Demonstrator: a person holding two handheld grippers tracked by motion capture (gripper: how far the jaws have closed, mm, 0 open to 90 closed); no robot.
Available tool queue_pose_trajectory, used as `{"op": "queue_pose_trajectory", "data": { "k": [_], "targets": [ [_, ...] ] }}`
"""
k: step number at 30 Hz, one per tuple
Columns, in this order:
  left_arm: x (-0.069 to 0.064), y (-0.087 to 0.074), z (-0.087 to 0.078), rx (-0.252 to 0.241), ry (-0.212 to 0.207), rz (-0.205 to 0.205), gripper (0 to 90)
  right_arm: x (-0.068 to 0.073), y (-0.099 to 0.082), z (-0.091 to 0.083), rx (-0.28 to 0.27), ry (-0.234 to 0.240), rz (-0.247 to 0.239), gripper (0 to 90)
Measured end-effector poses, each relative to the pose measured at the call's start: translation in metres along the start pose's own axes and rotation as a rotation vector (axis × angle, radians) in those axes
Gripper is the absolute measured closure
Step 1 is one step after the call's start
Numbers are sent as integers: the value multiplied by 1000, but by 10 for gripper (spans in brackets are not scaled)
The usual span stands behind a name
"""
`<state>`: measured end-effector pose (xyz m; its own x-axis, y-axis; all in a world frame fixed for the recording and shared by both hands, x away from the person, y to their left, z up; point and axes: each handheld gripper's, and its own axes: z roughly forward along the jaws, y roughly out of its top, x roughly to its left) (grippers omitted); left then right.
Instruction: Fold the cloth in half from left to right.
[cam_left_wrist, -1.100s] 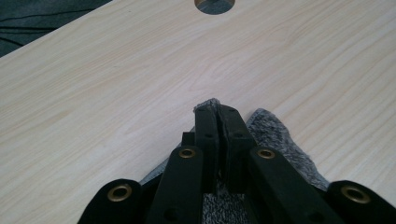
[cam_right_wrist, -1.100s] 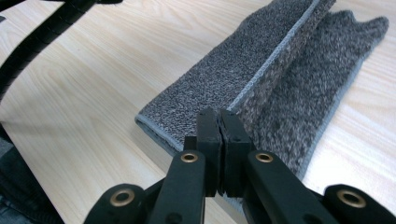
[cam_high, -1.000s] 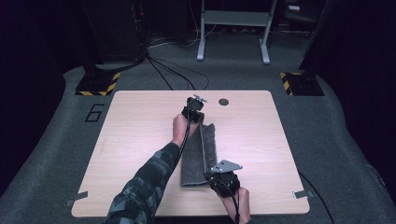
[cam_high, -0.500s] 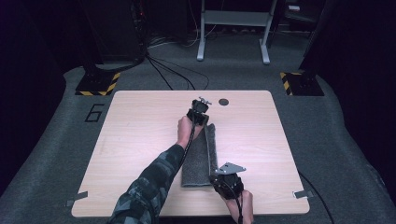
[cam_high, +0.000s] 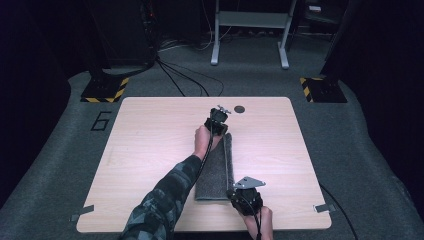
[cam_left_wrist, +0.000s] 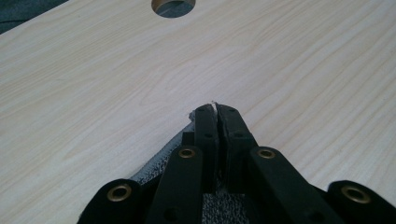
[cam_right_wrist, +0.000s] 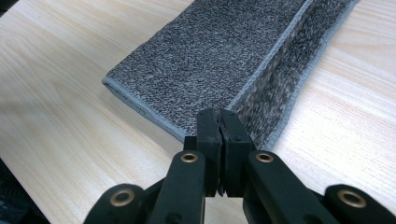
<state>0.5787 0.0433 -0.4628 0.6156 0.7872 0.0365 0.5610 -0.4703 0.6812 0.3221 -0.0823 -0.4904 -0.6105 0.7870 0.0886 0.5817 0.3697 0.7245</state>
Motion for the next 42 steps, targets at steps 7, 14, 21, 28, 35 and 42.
{"op": "queue_pose_trajectory", "data": {
  "k": [7,14,21,28,35,42],
  "targets": [
    [0,0,3,5,-50,-18,529,-3,-3,-2,2,-16,4,874],
    [8,1,-9,-10,-49,-39,278,-7,-7,-4,48,-63,27,755],
    [29,-16,-38,-21,-75,-84,214,-23,-9,-19,6,-83,68,564],
    [45,-40,-46,11,-26,-91,204,-31,4,-4,-10,-52,53,366],
    [50,-64,-37,86,21,-106,187,-35,11,24,59,-97,14,300],
    [36,-82,-31,124,48,-60,187,-32,1,29,127,-103,-42,301]
  ]
}}
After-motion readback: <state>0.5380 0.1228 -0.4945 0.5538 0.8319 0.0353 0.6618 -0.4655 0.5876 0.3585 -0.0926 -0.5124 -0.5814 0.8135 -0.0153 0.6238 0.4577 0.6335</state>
